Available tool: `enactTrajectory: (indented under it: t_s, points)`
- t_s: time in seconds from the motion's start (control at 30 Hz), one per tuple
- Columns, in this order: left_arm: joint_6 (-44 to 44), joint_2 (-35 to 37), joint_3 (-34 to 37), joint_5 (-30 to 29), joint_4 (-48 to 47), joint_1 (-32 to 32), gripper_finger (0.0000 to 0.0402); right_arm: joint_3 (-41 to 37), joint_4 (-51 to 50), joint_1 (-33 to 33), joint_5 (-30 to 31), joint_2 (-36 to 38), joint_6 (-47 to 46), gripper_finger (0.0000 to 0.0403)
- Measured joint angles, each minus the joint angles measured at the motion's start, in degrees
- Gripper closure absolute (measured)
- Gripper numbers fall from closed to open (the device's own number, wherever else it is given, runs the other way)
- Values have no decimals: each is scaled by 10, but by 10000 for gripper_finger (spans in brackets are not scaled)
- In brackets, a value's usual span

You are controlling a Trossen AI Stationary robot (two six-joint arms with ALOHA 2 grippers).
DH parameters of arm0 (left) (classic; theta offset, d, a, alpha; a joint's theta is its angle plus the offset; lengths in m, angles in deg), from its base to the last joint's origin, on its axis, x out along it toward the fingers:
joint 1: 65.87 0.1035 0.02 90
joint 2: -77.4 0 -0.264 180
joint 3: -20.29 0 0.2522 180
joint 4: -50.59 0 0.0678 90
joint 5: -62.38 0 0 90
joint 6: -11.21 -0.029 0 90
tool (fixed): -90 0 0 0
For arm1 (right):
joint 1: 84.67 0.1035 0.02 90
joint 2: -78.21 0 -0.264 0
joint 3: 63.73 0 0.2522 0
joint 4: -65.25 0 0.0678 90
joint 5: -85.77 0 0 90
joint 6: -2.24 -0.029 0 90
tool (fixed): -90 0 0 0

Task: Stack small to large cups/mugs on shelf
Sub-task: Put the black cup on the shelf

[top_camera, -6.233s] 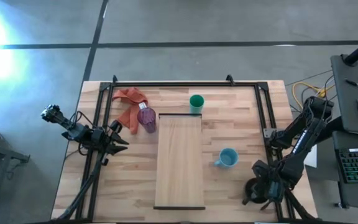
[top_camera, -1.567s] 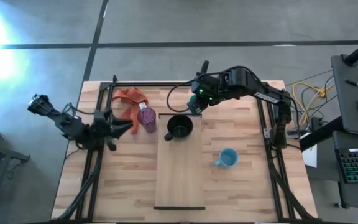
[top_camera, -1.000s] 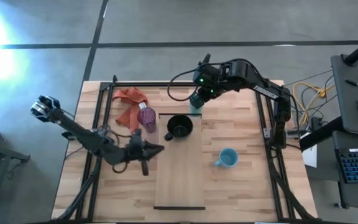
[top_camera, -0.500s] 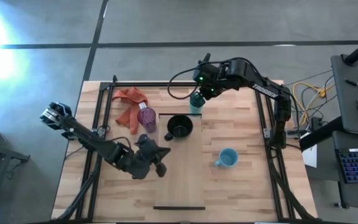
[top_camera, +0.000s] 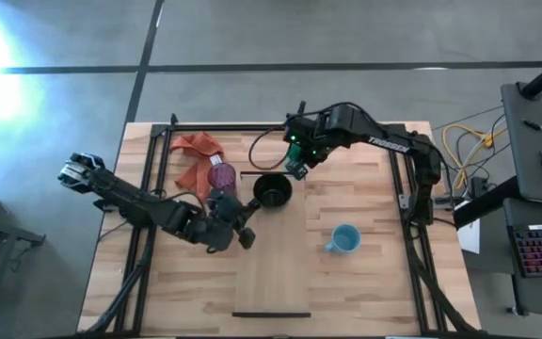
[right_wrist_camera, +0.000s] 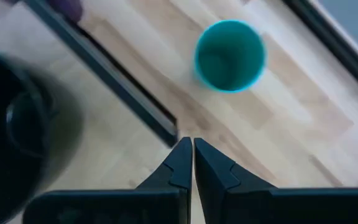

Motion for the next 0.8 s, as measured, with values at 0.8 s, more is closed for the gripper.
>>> enactTrajectory:
  t_s: [0.8]
  points:
    - [-94,7,0,65,-10,73,401,-31,68,75,-22,0,-49,394]
